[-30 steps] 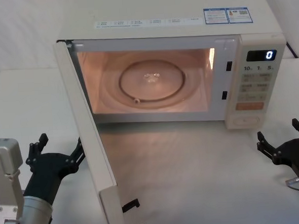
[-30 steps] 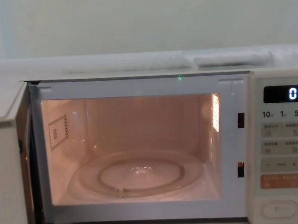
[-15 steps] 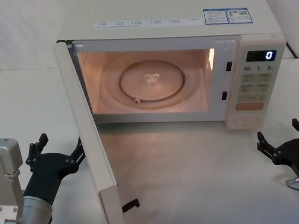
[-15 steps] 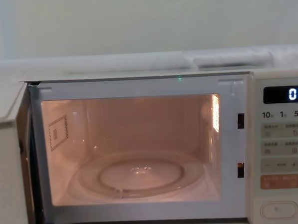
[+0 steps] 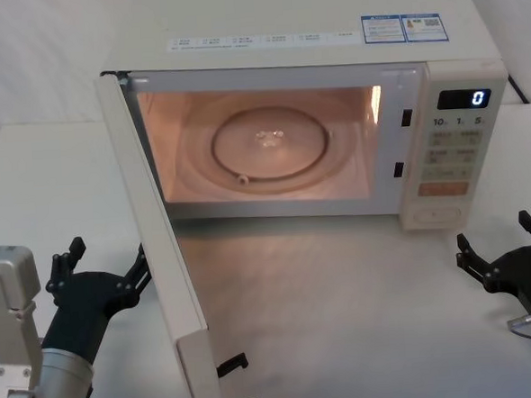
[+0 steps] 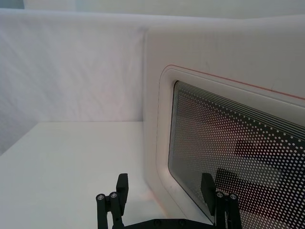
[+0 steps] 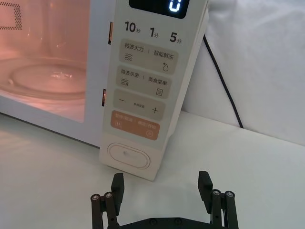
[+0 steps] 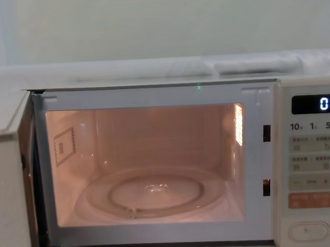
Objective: Press the button to open the microwave door with one hand; close the microwave door with the other hand.
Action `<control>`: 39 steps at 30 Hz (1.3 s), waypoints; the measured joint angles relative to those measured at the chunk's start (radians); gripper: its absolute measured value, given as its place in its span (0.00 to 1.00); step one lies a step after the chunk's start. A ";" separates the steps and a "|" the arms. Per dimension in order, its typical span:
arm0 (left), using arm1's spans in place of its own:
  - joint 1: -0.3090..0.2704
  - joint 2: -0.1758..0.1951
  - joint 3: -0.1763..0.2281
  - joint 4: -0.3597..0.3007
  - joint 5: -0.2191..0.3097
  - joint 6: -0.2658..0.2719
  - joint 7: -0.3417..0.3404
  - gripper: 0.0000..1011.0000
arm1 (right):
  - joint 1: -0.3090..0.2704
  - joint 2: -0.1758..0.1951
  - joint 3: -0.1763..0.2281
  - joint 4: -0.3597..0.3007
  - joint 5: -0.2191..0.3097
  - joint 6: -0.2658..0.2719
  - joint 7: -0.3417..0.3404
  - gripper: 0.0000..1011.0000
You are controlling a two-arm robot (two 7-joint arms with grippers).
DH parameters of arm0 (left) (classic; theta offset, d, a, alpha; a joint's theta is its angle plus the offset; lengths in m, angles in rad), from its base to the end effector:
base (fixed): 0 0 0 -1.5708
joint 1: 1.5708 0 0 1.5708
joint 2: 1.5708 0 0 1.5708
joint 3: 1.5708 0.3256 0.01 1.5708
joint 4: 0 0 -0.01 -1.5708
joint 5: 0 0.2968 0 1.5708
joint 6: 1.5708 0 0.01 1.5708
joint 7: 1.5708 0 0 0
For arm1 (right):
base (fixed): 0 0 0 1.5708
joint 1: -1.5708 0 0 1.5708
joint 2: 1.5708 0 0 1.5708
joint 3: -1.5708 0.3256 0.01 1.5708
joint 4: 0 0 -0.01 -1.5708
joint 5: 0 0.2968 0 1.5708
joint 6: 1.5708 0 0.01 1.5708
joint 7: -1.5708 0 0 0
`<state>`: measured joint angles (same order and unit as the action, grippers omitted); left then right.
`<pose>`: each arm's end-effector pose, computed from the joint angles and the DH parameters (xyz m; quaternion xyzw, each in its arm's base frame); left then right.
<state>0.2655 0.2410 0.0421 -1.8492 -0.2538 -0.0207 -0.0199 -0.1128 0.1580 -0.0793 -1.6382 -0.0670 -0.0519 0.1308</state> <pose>0.2319 0.0473 -0.3186 -0.0173 0.0064 0.6616 0.7496 0.2783 -0.0247 -0.3480 -0.0794 -0.0718 -0.6171 0.7796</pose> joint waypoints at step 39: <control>0.000 0.000 0.000 0.000 0.000 0.000 0.000 0.99 | 0.000 0.000 0.000 0.000 0.000 0.000 0.000 0.99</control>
<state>0.2655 0.2410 0.0422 -1.8492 -0.2538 -0.0207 -0.0198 -0.1129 0.1580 -0.0794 -1.6381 -0.0669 -0.0519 0.1308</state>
